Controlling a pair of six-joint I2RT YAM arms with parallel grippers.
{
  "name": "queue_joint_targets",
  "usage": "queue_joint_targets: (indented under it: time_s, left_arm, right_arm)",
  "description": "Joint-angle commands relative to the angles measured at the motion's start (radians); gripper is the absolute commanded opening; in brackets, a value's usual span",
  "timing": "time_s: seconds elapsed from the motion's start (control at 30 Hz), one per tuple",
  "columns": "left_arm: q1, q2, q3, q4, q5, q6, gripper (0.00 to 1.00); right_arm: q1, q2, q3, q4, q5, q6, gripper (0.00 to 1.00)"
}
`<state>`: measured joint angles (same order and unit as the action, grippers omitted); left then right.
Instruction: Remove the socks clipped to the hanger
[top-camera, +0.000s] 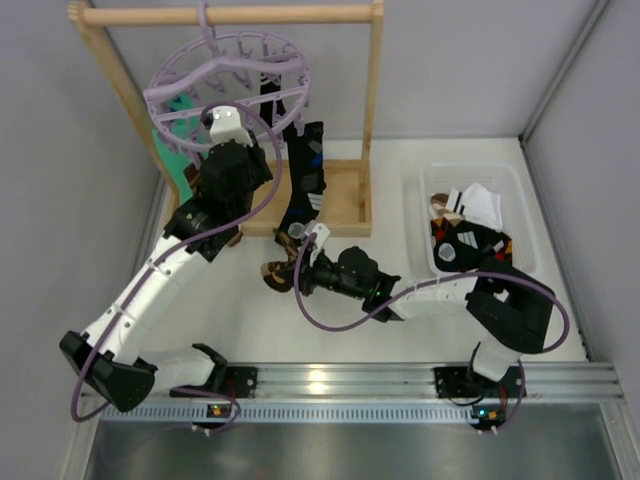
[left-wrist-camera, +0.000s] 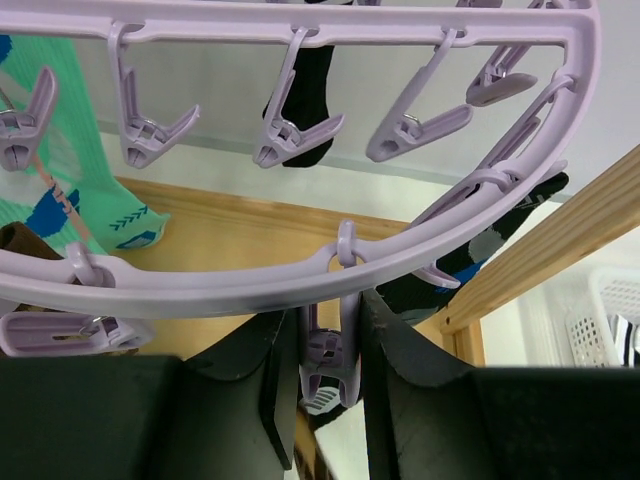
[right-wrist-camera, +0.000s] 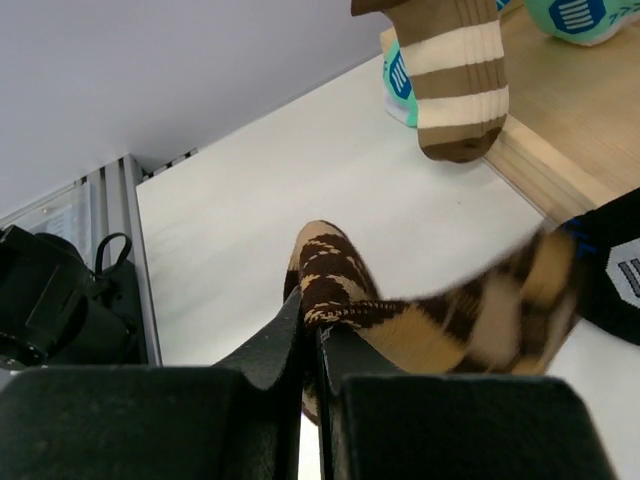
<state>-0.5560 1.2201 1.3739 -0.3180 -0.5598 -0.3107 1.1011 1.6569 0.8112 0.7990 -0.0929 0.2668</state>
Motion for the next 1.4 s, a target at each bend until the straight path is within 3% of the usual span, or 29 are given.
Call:
queue_joint_targets:
  time_s: [0.0,0.03,0.07,0.13,0.17,0.2,0.27,0.3,0.33,0.4,0.5,0.67,0.87,0.97,1.03,1.07,1.1,1.17,1.2,1.23,1.33,1.37]
  left_arm:
    - [0.005,0.001,-0.006,0.068,0.008,0.004,0.00]
    - [0.007,-0.004,-0.012,0.068,0.012,0.002,0.00]
    - [0.005,-0.008,-0.016,0.066,0.027,-0.001,0.17]
    - [0.005,-0.031,-0.032,0.063,0.052,-0.016,0.28]
    - [0.005,-0.043,-0.051,0.062,0.061,-0.019,0.38]
    - [0.005,-0.071,-0.065,0.062,0.090,-0.033,0.65]
    - [0.005,-0.106,-0.108,0.059,0.119,-0.045,0.74]
    - [0.004,-0.125,-0.122,0.054,0.133,-0.053,0.78]
    - [0.005,-0.160,-0.134,0.048,0.162,-0.067,0.88]
    - [0.004,-0.207,-0.160,0.008,0.190,-0.083,0.98]
    - [0.004,-0.279,-0.212,-0.038,0.241,-0.113,0.98]
    - [0.004,-0.389,-0.254,-0.177,0.274,-0.120,0.98]
    - [0.004,-0.525,-0.285,-0.320,0.328,-0.087,0.98]
    - [0.005,-0.580,-0.326,-0.326,0.432,-0.059,0.98]
    - [0.004,-0.620,-0.351,-0.325,0.481,-0.030,0.98]
    - [0.004,-0.636,-0.363,-0.328,0.486,-0.024,0.98]
    - [0.005,-0.672,-0.384,-0.328,0.495,-0.016,0.98]
    - [0.004,-0.718,-0.406,-0.325,0.532,0.004,0.98]
    - [0.005,-0.767,-0.427,-0.325,0.532,0.010,0.98]
    - [0.004,-0.790,-0.443,-0.325,0.526,0.021,0.98]
    - [0.004,-0.864,-0.489,-0.322,0.486,0.004,0.98]
    - [0.004,-0.878,-0.495,-0.320,0.473,-0.002,0.98]
  right_arm:
    - [-0.001,-0.071,-0.032,0.083,-0.005,0.014,0.00]
    - [-0.003,-0.106,-0.038,0.071,0.005,0.009,0.00]
    - [-0.001,-0.130,-0.046,0.028,0.033,0.006,0.00]
    - [-0.003,-0.230,-0.058,-0.056,0.077,-0.011,0.00]
    - [-0.003,-0.267,-0.057,-0.111,0.146,-0.018,0.00]
    - [-0.004,-0.346,-0.049,-0.239,0.182,-0.035,0.00]
    - [-0.021,-0.420,-0.034,-0.376,0.293,-0.037,0.00]
    - [-0.033,-0.455,-0.012,-0.526,0.318,-0.031,0.00]
    - [-0.052,-0.515,0.002,-0.597,0.344,-0.023,0.00]
    - [-0.119,-0.566,0.037,-0.745,0.410,-0.006,0.02]
    - [-0.245,-0.679,0.061,-0.923,0.395,-0.004,0.05]
    - [-0.481,-0.761,0.152,-1.127,0.434,-0.075,0.00]
    - [-0.843,-0.577,0.239,-1.159,0.279,-0.086,0.00]
    - [-0.946,-0.427,0.281,-1.140,0.262,-0.081,0.00]
    - [-0.981,-0.317,0.322,-1.123,0.251,-0.086,0.09]
    - [-1.003,-0.283,0.345,-1.139,0.280,-0.090,0.19]
    - [-1.006,-0.249,0.406,-1.197,0.301,-0.103,0.44]
    - [-0.992,-0.209,0.439,-1.219,0.324,-0.112,0.70]
    - [-0.982,-0.232,0.427,-1.210,0.331,-0.126,0.91]
    - [-0.948,-0.252,0.415,-1.166,0.329,-0.129,0.99]
    - [-0.873,-0.354,0.320,-0.999,0.253,-0.121,0.99]
    - [-0.854,-0.385,0.283,-0.926,0.148,-0.110,0.99]
